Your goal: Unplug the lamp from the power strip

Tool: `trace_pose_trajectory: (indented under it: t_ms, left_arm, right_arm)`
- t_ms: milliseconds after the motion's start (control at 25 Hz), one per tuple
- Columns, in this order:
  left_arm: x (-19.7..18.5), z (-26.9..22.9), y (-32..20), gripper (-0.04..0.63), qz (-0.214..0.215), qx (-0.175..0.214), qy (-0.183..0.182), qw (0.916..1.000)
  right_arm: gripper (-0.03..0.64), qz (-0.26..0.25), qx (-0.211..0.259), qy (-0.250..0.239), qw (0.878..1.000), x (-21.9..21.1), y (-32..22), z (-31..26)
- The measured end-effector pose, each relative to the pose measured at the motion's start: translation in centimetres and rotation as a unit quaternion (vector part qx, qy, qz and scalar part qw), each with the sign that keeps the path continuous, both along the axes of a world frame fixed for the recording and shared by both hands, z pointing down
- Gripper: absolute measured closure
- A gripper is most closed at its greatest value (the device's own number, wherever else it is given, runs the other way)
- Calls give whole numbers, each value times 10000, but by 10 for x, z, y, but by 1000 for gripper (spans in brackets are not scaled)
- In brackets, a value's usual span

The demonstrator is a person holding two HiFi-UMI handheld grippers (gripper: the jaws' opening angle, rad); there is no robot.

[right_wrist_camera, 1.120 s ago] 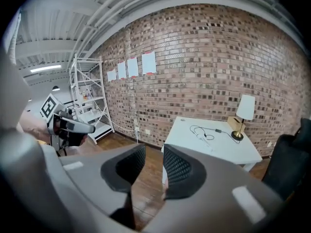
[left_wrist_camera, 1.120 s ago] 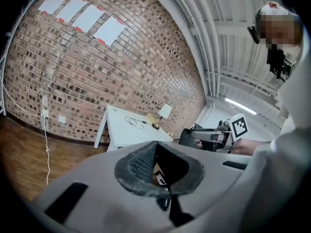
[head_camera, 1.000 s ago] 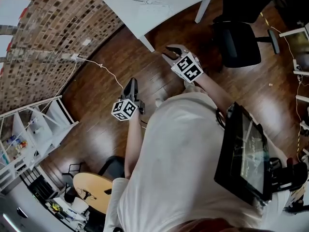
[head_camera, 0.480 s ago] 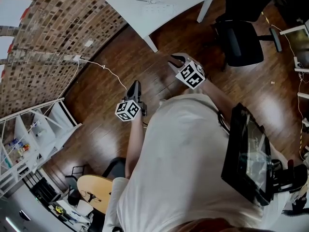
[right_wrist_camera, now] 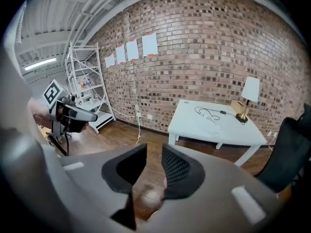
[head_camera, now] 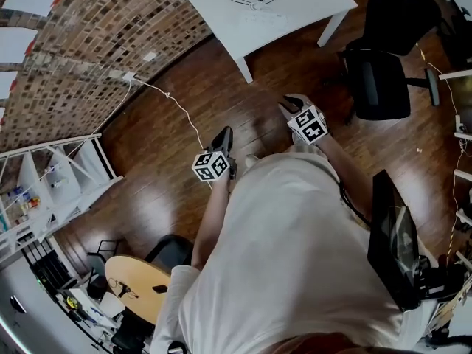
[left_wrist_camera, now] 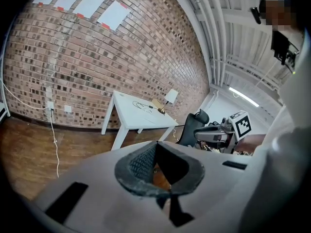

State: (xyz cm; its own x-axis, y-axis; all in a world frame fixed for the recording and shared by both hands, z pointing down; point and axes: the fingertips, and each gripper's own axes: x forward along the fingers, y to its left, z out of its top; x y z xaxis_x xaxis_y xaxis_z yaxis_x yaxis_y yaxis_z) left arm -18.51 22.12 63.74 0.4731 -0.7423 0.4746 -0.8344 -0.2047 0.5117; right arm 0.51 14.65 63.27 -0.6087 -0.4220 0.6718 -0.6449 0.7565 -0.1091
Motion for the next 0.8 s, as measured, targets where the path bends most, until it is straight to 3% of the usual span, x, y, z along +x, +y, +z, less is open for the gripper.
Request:
trace_pose_trajectory:
  t_ms: [520,640,800]
  left_arm:
    - [19,76,27,592,-140,-813,231,9963]
    - [10,113,34,592,-99,-1127,61,9936]
    - [-13,148,45,592,-515,-1576,111,9861]
  right_arm:
    - [529,82,-672,21,9977,16,18,92]
    - [531,109,-852,61,9963,22,19,123]
    - [531,327,-1164,269,9923,42,22,164]
